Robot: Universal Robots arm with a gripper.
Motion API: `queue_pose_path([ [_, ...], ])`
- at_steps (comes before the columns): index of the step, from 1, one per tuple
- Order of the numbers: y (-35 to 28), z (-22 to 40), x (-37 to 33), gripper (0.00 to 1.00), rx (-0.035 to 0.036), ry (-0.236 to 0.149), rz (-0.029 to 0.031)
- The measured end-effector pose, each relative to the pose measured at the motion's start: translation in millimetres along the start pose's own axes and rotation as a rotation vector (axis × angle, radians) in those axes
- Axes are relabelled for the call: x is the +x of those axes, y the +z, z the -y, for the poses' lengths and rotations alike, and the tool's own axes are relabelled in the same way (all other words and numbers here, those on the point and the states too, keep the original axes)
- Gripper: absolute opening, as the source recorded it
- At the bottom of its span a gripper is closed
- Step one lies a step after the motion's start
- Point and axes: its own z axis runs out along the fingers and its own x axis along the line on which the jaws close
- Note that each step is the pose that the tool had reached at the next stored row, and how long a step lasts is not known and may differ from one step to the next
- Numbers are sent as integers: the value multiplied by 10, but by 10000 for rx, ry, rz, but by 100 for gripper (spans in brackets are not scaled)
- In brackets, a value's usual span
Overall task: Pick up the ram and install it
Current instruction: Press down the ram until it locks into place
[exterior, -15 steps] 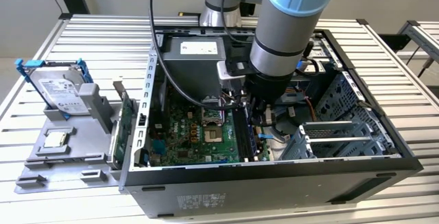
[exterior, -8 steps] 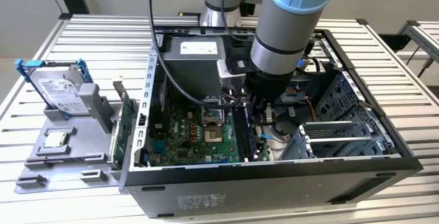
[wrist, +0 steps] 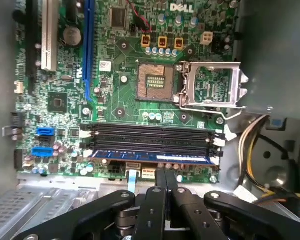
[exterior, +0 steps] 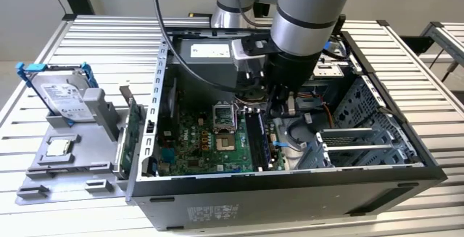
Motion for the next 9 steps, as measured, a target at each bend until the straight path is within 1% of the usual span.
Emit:
queue_pose_path([
  [2,-80,1,-3,0,-1,0,-4],
  [9,-142,2,-5,0,-1,0,-3],
])
